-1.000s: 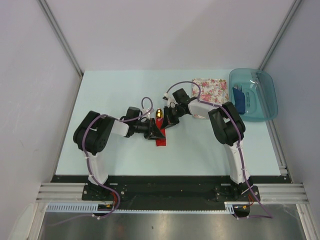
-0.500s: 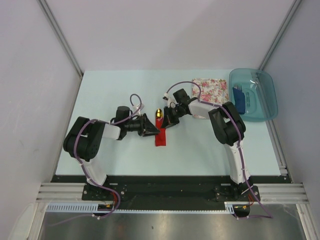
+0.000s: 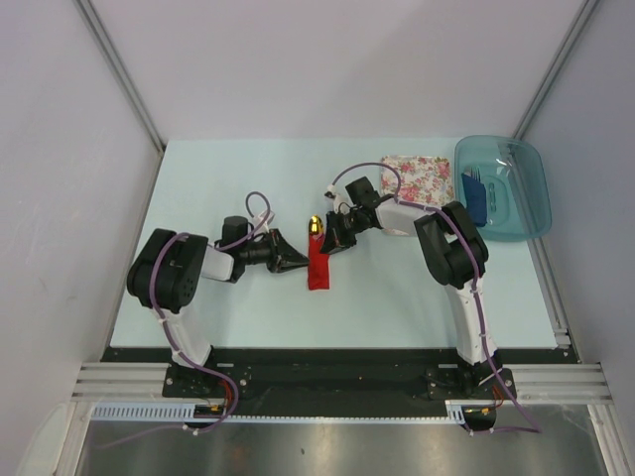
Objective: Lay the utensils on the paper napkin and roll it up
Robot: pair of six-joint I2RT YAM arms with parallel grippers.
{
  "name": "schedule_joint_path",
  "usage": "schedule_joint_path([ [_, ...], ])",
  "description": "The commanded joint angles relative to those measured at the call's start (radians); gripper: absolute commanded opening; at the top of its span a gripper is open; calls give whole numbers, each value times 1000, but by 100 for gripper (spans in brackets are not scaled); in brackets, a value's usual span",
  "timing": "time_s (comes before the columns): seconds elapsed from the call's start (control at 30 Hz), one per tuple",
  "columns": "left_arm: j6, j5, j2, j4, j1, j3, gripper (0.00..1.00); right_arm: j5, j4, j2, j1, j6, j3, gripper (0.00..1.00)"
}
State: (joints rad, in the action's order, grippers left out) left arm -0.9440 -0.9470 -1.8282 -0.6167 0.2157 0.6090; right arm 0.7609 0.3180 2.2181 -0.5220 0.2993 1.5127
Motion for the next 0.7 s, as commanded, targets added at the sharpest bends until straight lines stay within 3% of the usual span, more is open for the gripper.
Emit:
schedule_joint_path([
  [0.0, -87, -36, -11, -159, -10, -3, 24, -43, 12, 29, 7, -9, -17, 0],
  [0.13, -148, -61, -22, -264, -39, -3, 31, -44, 10, 28, 7, -9, -19, 0],
  [0.23, -83, -49, -19, -166, -32, 8, 34, -44, 9, 31, 5, -8, -22, 0],
  [0.47, 17, -36, -34, -3, 37, 34, 21, -43, 9, 28, 4, -8, -26, 0],
  [0.67, 10, -39, -80, -4, 100, 57, 17, -35, 9, 26, 5, -3, -23, 0],
])
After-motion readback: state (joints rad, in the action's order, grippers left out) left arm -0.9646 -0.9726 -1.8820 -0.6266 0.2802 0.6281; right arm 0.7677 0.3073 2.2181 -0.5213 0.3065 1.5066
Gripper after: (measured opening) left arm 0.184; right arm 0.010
